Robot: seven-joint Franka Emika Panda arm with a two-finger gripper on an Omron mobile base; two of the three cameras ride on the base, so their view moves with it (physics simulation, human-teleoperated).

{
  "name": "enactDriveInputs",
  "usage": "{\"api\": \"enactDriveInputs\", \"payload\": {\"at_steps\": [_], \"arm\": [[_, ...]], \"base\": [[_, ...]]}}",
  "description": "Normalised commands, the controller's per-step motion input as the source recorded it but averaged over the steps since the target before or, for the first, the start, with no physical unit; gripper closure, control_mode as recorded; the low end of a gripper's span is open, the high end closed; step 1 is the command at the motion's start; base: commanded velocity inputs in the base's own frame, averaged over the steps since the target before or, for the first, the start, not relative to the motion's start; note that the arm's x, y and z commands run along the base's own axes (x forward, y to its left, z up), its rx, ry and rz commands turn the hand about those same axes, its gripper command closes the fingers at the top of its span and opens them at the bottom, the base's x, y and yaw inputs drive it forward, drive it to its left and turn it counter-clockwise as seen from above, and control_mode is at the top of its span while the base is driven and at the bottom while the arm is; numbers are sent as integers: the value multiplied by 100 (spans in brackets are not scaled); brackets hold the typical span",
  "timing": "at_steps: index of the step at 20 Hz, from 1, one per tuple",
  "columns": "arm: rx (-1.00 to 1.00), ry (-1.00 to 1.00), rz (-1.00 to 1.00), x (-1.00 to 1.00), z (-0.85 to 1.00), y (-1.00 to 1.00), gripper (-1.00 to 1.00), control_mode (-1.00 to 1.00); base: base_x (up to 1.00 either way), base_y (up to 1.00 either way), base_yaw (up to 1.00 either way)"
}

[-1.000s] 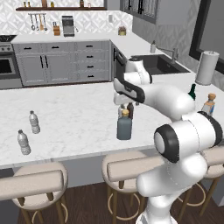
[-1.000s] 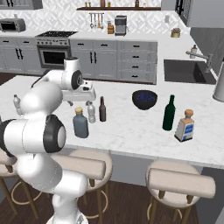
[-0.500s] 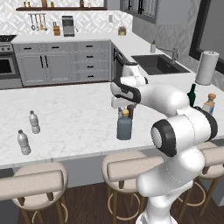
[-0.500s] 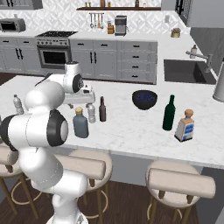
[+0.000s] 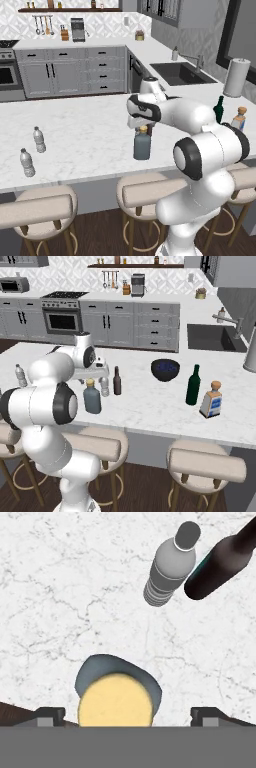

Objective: Move the plastic bottles in the middle to the plastics group, and the glass bottles in the middle to the glass group.

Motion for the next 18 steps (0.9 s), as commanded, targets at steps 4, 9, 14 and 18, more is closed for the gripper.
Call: {"api": "enactDriveInputs", "payload": {"at_steps": [4,9,14,18], "arm": [[0,0,3,14,-28,4,-100,-100],[4,0,5,7,-18,7,-100,-100],[2,0,0,-15,-18,4,100,-100],[0,-6,0,-20,-7,-12,100,-100]], "base": [[0,0,0],[0,0,0],[0,0,0],[0,0,0]]}}
